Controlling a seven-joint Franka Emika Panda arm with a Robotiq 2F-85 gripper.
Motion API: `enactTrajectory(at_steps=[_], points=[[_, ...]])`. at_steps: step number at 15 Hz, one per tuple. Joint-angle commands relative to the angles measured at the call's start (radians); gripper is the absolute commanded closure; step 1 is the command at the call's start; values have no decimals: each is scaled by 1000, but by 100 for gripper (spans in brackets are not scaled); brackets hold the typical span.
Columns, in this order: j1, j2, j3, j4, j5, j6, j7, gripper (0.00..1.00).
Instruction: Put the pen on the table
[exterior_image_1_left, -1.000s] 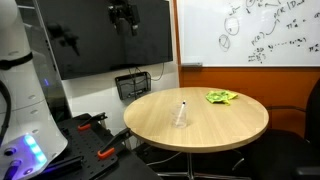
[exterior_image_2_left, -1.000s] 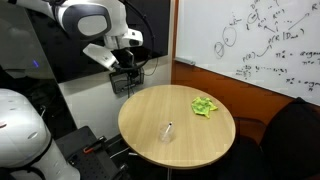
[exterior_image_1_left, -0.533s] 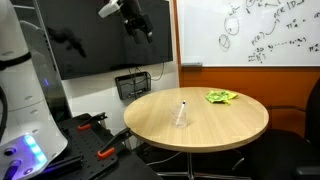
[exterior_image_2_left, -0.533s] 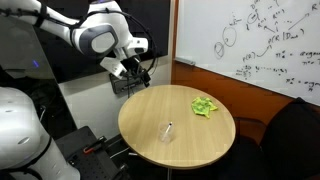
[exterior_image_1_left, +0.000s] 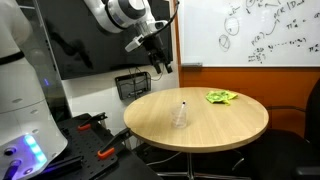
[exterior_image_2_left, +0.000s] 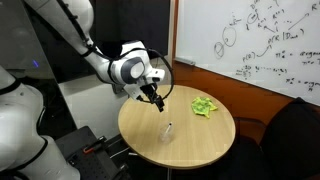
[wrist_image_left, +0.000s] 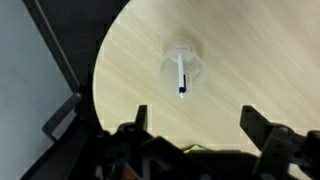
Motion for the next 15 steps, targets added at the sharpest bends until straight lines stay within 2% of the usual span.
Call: enactTrajectory(at_steps=[1, 2, 7, 8, 9, 13, 15], points=[[-7, 153, 7, 108, -38, -3, 36, 0], [1, 202, 4, 137, -3, -13, 8, 0], [22, 384, -57, 258, -77, 3, 67, 0], [25, 412, -71, 280, -85, 6, 73, 10], [168, 425, -209, 290, 16, 22, -6, 25], [251, 498, -293, 325, 147, 28, -113, 58], [291, 523, -323, 329, 180, 38, -144, 70]])
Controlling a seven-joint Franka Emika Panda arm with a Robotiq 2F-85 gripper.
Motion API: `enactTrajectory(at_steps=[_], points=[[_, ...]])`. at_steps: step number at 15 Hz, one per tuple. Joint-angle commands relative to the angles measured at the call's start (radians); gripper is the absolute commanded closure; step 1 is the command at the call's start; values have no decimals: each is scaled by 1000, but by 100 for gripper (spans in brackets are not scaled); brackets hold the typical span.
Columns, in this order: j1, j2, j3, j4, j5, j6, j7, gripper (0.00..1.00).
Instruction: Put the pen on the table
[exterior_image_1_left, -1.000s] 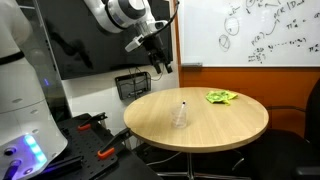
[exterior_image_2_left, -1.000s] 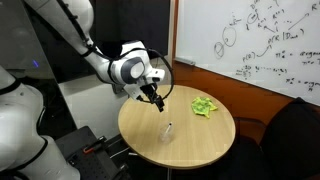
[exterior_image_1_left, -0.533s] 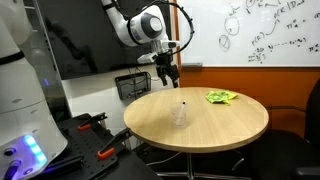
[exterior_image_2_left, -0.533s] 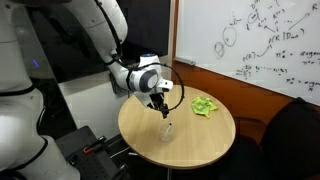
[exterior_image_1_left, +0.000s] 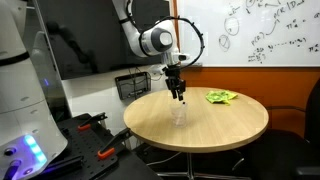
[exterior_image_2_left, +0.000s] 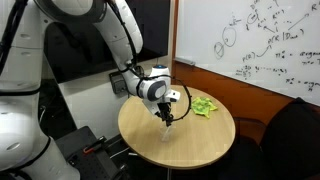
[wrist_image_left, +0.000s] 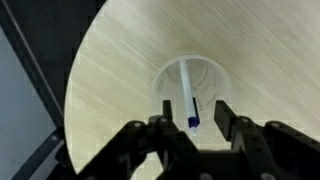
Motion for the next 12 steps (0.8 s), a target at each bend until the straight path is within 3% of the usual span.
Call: enactTrajectory(at_steps=[1, 3, 7, 12], points=[[90, 36, -78, 14, 54, 39, -47, 70], [112, 52, -95, 20, 77, 47, -60, 75], [121, 80, -93, 39, 127, 42, -89, 67], [124, 120, -95, 72, 161, 39, -92, 70]])
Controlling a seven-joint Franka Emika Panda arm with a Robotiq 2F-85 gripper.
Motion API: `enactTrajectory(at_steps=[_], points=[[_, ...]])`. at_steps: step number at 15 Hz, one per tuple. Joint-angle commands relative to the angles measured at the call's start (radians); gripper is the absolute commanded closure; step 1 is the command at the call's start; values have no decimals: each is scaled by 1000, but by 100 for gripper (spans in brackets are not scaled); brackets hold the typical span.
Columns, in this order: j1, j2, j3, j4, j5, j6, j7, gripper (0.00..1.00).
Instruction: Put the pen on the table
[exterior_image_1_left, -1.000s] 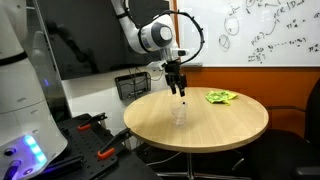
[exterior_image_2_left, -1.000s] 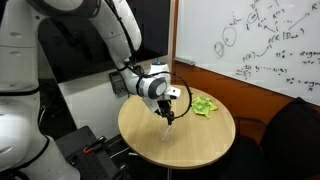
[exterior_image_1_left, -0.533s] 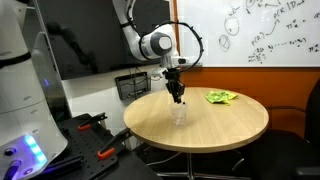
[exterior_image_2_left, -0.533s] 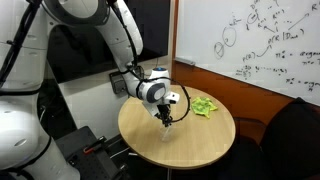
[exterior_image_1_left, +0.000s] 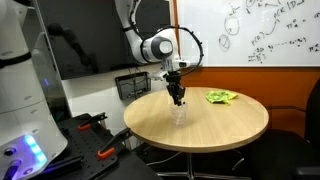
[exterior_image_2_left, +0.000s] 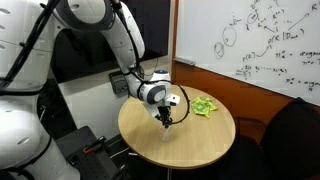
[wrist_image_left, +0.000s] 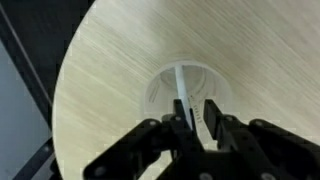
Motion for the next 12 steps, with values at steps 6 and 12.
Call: enactTrajectory(at_steps=[6, 12], points=[[7, 91, -14, 74, 87, 22, -72, 68], [6, 133, -13, 120, 90, 27, -82, 95]])
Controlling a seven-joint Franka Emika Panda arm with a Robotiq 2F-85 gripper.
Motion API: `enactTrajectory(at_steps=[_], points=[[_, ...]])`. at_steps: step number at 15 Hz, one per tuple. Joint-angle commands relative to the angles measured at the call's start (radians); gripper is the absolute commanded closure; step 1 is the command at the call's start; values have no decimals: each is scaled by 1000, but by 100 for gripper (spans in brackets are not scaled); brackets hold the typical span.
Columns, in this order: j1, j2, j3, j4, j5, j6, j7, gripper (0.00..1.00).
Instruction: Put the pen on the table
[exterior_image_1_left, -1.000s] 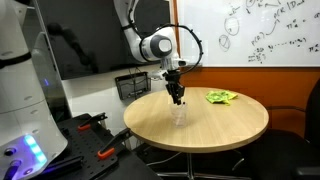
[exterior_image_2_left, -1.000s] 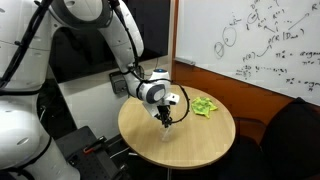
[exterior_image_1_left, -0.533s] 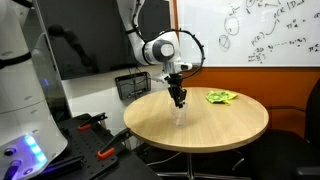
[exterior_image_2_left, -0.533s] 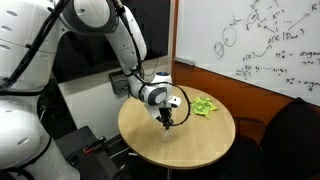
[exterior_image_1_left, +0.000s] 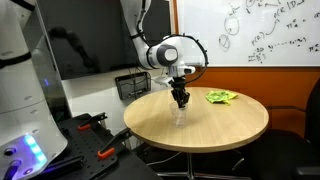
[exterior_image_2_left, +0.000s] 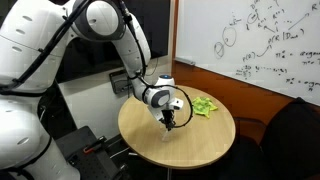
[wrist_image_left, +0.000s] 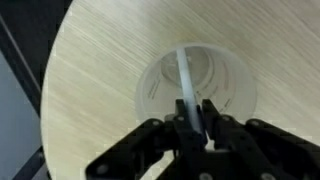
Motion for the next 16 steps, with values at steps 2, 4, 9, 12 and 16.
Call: enactTrajectory(at_steps=[2, 4, 9, 12, 16], points=[[15, 19, -12, 19, 25, 31, -52, 100], [16, 3, -14, 8, 17, 25, -72, 96], [27, -114, -21, -71, 1, 40, -117, 96], [56, -212, -41, -116, -24, 53, -108, 96], [157, -367, -124, -156, -178, 0, -70, 96]])
